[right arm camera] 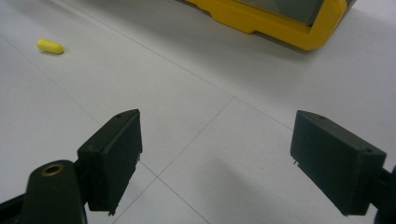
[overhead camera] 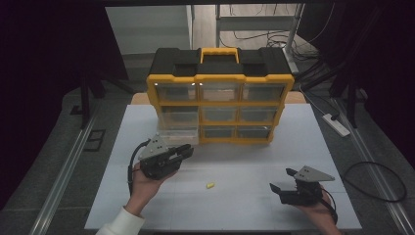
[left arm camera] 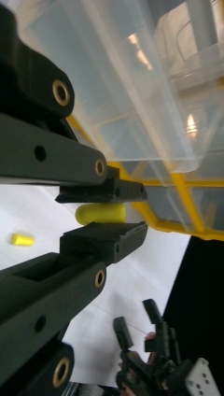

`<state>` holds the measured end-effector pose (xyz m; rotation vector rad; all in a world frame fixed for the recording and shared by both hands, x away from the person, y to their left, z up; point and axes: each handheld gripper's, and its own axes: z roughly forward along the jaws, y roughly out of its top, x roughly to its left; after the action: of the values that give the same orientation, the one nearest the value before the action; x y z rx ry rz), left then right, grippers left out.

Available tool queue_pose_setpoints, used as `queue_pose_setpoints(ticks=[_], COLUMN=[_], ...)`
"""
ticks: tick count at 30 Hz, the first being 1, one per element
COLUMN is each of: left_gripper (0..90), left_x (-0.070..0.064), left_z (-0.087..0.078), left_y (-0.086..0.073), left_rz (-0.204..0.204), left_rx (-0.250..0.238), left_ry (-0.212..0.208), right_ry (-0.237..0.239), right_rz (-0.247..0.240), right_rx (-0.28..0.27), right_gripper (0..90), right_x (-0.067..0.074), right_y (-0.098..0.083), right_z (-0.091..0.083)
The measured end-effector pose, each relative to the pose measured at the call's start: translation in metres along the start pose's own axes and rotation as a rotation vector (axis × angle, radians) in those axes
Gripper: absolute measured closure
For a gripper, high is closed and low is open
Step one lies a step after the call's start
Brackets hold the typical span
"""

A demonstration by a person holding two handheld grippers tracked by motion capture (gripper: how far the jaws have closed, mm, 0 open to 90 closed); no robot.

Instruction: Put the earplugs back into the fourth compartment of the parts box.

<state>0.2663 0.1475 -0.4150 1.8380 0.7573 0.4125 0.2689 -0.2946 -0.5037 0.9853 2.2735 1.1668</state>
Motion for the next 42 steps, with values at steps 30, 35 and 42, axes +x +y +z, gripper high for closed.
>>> queue_pose_setpoints(ticks=[30, 35, 42], left_gripper=[77.6, 77.6, 77.2], left_x=[0.038, 0.048, 0.055], left_z=[-0.011, -0.003, 0.004], left_y=[0.049, 0.051, 0.056], left_rz=[-0.016, -0.031, -0.014], left_rx=[-0.023, -0.001, 0.032], left_ry=[0.061, 0.081, 0.12], right_ry=[-0.008, -0.01, -0.011], right_rz=[0.006, 0.005, 0.005], right_rx=[0.0, -0.001, 0.002], right_gripper=[17.6, 17.6, 17.6], right_x=[0.0, -0.001, -0.001], right_y=[0.0, 0.0, -0.001], right_z=[0.0, 0.0, 0.0])
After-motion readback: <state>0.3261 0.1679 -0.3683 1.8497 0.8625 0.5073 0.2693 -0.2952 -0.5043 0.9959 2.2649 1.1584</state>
